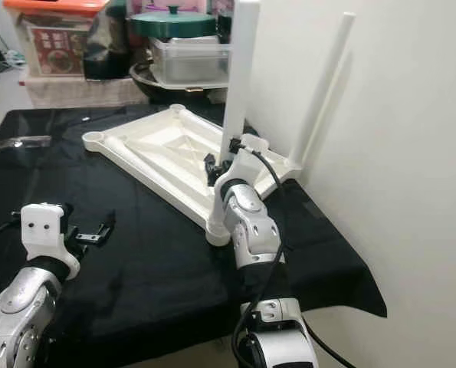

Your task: Building children table

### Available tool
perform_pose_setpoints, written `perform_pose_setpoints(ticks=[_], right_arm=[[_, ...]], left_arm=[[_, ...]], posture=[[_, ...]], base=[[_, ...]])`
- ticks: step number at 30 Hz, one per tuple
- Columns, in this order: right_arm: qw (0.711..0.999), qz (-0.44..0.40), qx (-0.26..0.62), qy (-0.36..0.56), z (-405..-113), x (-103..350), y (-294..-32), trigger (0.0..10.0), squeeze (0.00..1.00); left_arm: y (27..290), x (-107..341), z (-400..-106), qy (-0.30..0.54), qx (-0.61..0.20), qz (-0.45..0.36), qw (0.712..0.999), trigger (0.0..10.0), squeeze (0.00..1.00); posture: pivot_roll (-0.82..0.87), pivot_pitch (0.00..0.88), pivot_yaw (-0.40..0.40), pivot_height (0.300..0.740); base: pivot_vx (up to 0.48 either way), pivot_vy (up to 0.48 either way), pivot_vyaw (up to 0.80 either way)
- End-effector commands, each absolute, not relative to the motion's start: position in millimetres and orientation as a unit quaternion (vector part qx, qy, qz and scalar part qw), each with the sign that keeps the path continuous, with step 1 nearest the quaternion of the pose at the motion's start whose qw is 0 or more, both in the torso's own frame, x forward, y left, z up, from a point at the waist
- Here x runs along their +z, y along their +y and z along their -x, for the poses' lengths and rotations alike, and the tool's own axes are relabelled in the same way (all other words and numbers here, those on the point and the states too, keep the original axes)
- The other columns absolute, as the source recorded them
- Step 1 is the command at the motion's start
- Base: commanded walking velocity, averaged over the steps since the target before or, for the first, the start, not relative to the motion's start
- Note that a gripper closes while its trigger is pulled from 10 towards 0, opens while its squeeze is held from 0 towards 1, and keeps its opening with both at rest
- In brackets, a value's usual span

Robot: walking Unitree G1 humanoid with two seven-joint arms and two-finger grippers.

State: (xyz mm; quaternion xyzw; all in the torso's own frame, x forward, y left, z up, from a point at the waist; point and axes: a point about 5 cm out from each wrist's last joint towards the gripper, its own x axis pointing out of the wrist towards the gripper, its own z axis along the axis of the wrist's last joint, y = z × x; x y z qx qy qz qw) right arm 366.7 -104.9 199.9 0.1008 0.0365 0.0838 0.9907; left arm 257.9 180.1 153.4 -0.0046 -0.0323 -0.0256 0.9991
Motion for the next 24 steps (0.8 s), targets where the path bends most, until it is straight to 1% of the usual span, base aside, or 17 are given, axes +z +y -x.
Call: perform_pose_setpoints(ticks=[1, 3, 5, 8, 9, 10, 12, 13, 15, 17, 22, 23, 24], right_arm=[[0.979, -0.110, 0.169, -0.025, -373, 230, -113, 10.0, 0.00], [0.979, -0.110, 0.169, -0.025, -373, 230, -113, 10.0, 0.00], [0.959, -0.078, 0.268, -0.053, -374, 241, -125, 10.0, 0.00], [0.959, -0.078, 0.268, -0.053, -374, 241, -125, 10.0, 0.00], [0.953, -0.062, 0.290, -0.054, -374, 241, -130, 10.0, 0.00], [0.945, -0.029, 0.320, -0.058, -375, 240, -136, 10.0, 0.00], [0.945, -0.029, 0.320, -0.058, -375, 240, -136, 10.0, 0.00], [0.932, 0.005, 0.357, -0.055, -377, 240, -141, 10.0, 0.00], [0.912, 0.064, 0.403, -0.039, -381, 237, -148, 10.0, 0.00], [0.907, 0.085, 0.412, -0.026, -384, 236, -152, 10.0, 0.00], [0.909, 0.088, 0.408, -0.020, -388, 239, -156, 10.0, 0.00], [0.907, 0.080, 0.413, -0.017, -390, 241, -160, 0.0, 0.00], [0.907, 0.080, 0.413, -0.017, -390, 241, -160, 0.0, 0.00]], left_arm=[[178, 149, -260, -0.020, -0.034, 0.003, 0.999, 10.0, 0.00], [178, 149, -260, -0.020, -0.034, 0.003, 0.999, 10.0, 0.00], [177, 149, -261, -0.020, -0.037, 0.005, 0.999, 10.0, 0.00], [177, 149, -261, -0.020, -0.037, 0.005, 0.999, 10.0, 0.00], [177, 149, -261, -0.019, -0.037, 0.005, 0.999, 10.0, 0.00], [176, 148, -262, -0.019, -0.038, 0.005, 0.999, 10.0, 0.00], [176, 148, -262, -0.019, -0.038, 0.005, 0.999, 10.0, 0.00], [176, 148, -261, -0.019, -0.038, 0.005, 0.999, 10.0, 0.00], [176, 148, -261, -0.018, -0.040, 0.005, 0.999, 10.0, 0.00], [176, 147, -261, -0.018, -0.041, 0.005, 0.999, 10.0, 0.00], [176, 147, -261, -0.017, -0.043, 0.005, 0.999, 10.0, 0.00], [176, 147, -261, -0.018, -0.044, 0.005, 0.999, 10.0, 0.00], [176, 147, -261, -0.018, -0.044, 0.005, 0.999, 10.0, 0.00]], posture=[[0.05, 0.000, -0.062, 0.740], [0.05, 0.000, -0.062, 0.740], [0.05, 0.000, -0.064, 0.740], [0.05, 0.000, -0.064, 0.740], [0.05, 0.000, -0.064, 0.740], [0.06, 0.000, -0.069, 0.740], [0.06, 0.000, -0.069, 0.740], [0.06, 0.000, -0.070, 0.740], [0.06, 0.000, -0.070, 0.740], [0.06, 0.000, -0.071, 0.740], [0.07, 0.000, -0.074, 0.740], [0.07, 0.000, -0.077, 0.740], [0.07, 0.000, -0.077, 0.740]], base=[[0.000, 0.000, 0.00], [0.000, 0.000, 0.00], [0.000, 0.000, 0.00], [0.000, 0.000, 0.00], [0.000, 0.000, 0.00], [0.000, 0.000, 0.00], [0.000, 0.000, 0.00], [0.000, 0.000, 0.00], [0.000, 0.000, 0.00], [0.000, 0.000, 0.00], [0.000, 0.000, 0.00], [0.000, 0.000, 0.00], [0.000, 0.000, 0.00]])
